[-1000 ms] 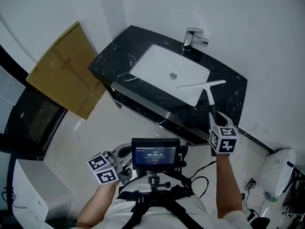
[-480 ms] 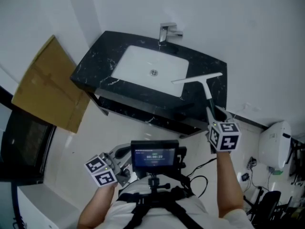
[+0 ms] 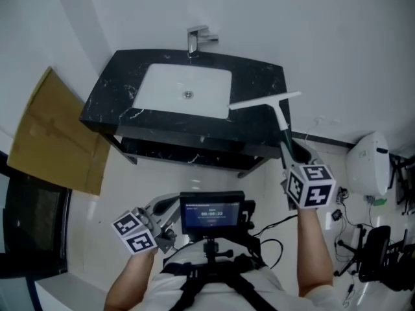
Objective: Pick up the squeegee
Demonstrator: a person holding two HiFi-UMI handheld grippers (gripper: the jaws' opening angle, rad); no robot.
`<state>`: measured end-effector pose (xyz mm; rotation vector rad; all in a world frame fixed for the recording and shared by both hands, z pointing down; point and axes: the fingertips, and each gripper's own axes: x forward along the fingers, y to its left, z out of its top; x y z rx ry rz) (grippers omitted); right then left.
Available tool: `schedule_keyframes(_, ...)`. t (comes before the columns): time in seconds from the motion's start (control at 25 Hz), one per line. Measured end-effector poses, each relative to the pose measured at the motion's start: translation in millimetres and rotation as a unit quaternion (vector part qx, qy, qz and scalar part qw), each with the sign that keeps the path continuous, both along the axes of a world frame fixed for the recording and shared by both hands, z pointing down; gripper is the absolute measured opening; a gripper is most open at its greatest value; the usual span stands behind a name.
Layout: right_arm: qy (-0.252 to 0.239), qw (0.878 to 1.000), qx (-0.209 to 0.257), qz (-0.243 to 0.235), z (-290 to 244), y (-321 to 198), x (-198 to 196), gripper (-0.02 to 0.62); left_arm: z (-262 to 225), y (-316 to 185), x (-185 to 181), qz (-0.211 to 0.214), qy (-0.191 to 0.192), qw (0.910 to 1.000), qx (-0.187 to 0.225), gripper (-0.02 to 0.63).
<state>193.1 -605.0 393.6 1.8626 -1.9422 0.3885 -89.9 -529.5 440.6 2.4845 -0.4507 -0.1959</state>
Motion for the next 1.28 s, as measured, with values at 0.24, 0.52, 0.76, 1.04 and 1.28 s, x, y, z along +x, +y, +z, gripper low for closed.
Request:
schedule_keyframes(0.24,-0.009,1.000,0.016,0.007,-19,26,15,0.079,-9,6,15,0.008,-0.004,0.9999,0.011,-0.008)
schedule_keyframes(0.52,-0.019,0.999,0.027,0.010,-36,53,45,0.079,-12,13,47,0.011,-0.011,0.9998,0.007,-0.008)
schedule_keyframes(0.76,-0.023,0.999,0.026,0.016,-41,84,81,0.080,-13,21,80,0.006,-0.014,0.9999,0.002,-0.008)
schedule_keyframes(1.04,-0.031,0.999,0.025,0.029,-29,114,115,0.080,-15,31,110,0.001,-0.026,0.9996,0.011,-0.006)
schedule_keyframes(1.28,-0.040,0.998,0.016,0.043,-18,130,120,0.080,-21,21,109,-0.002,-0.030,0.9993,0.020,-0.006)
